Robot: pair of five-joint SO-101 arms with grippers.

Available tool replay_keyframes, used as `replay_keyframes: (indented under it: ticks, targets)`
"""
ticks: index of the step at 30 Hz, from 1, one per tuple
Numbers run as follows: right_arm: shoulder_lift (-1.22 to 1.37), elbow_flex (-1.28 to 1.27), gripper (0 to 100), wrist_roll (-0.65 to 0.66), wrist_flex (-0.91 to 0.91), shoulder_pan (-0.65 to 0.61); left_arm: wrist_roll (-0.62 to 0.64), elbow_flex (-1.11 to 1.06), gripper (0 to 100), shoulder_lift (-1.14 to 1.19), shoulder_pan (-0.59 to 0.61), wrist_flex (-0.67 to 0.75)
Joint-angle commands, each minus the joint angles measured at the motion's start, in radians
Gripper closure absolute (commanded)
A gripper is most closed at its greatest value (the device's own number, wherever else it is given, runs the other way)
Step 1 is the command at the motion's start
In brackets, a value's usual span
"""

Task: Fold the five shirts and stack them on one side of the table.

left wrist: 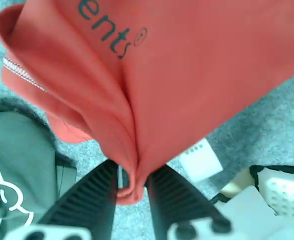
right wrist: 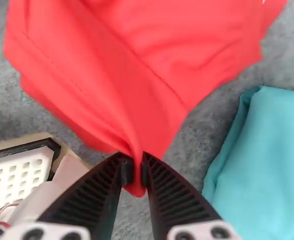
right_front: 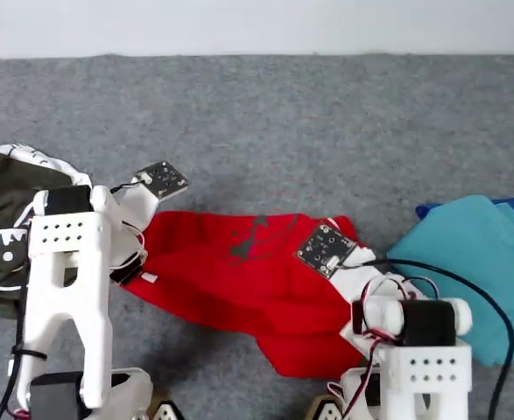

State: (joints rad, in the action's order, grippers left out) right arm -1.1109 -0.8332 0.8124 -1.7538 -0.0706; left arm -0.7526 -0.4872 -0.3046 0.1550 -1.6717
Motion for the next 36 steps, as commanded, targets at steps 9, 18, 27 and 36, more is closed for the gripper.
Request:
replay_keyframes:
  ticks: [9, 18, 27, 36]
  targets:
    - [-0.096, 0.002, 82.4, 0.005, -0.044, 0.002, -0.006, 0.008, 86, -0.035, -0.002, 0.005]
    - [-0.182, 0.008, 80.2, -0.012, -0.021, 0.013, -0.008, 0.013, 86, -0.035, -0.002, 0.012]
    - [-0.001, 0.008, 80.2, -0.209, 0.298, 0.199, -0.011, 0.137, 86, -0.035, 0.133, 0.005]
    - [0.530, 0.282, 80.5, -0.226, 0.483, 0.177, -0.011, 0.174, 86, -0.035, 0.253, 0.006]
